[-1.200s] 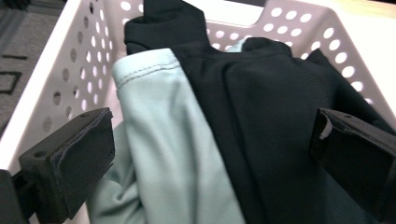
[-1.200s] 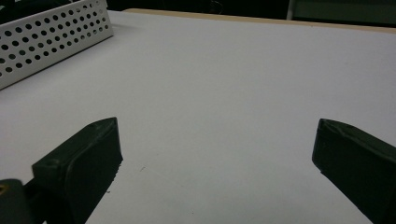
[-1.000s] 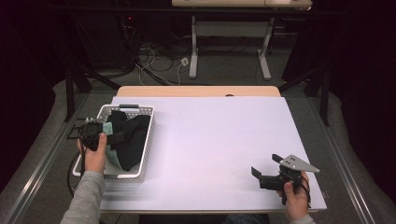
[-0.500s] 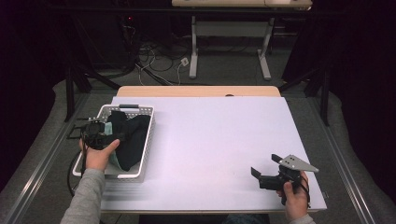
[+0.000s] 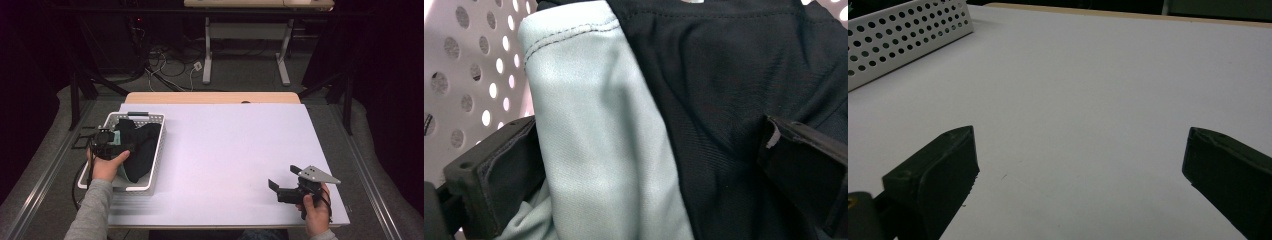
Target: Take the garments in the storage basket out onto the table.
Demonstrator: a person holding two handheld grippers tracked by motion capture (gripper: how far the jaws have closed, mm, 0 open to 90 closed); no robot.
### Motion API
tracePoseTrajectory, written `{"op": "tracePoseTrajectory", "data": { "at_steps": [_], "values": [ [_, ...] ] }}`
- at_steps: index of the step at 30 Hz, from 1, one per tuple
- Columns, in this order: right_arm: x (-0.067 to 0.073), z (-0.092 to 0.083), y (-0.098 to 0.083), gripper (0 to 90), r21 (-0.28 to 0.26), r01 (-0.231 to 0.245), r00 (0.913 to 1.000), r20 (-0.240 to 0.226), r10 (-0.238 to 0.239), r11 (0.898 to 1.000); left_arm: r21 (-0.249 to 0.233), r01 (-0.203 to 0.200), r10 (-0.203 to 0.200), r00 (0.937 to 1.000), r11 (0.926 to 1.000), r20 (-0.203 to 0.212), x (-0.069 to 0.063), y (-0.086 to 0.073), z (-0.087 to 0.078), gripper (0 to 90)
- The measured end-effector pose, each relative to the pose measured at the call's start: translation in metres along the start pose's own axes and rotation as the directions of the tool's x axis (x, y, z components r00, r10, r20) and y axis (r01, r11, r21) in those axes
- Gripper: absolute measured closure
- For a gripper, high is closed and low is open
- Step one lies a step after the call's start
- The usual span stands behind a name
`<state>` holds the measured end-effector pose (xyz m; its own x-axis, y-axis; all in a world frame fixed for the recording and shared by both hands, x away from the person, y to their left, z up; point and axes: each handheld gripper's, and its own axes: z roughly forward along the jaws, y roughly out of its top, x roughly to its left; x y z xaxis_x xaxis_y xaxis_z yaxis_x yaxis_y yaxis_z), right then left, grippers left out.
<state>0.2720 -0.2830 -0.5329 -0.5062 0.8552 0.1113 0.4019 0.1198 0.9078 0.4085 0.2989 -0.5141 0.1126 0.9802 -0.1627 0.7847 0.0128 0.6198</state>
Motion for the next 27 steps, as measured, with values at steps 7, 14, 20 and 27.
{"op": "tracePoseTrajectory", "data": {
  "at_steps": [7,14,20,27],
  "values": [
    [-0.0007,0.0013,-0.0004,1.1,0.002,0.002,1.0,-0.003,-0.002,1.0,0.009,-0.02,0.02,0.9998,0.9998,-0.009,-0.002,0.0001,0.0027,0.2],
    [-0.0006,0.0031,-0.0009,1.5,0.0,0.002,1.0,-0.004,-0.002,1.0,0.03,-0.028,0.029,0.9995,0.9991,-0.012,-0.0048,-0.0006,0.0047,0.7],
    [-0.0011,0.0039,-0.0011,2.0,0.014,0.001,1.0,-0.004,0.0,1.0,0.047,-0.005,0.001,0.9973,0.9989,0.073,-0.0038,-0.0001,0.0032,19.4],
    [-0.0009,0.005,-0.0013,2.5,0.016,0.004,0.9999,-0.014,-0.004,1.0,0.052,-0.015,0.01,0.9961,0.9985,0.087,-0.0041,-0.0006,0.0036,21.8]
  ]
}}
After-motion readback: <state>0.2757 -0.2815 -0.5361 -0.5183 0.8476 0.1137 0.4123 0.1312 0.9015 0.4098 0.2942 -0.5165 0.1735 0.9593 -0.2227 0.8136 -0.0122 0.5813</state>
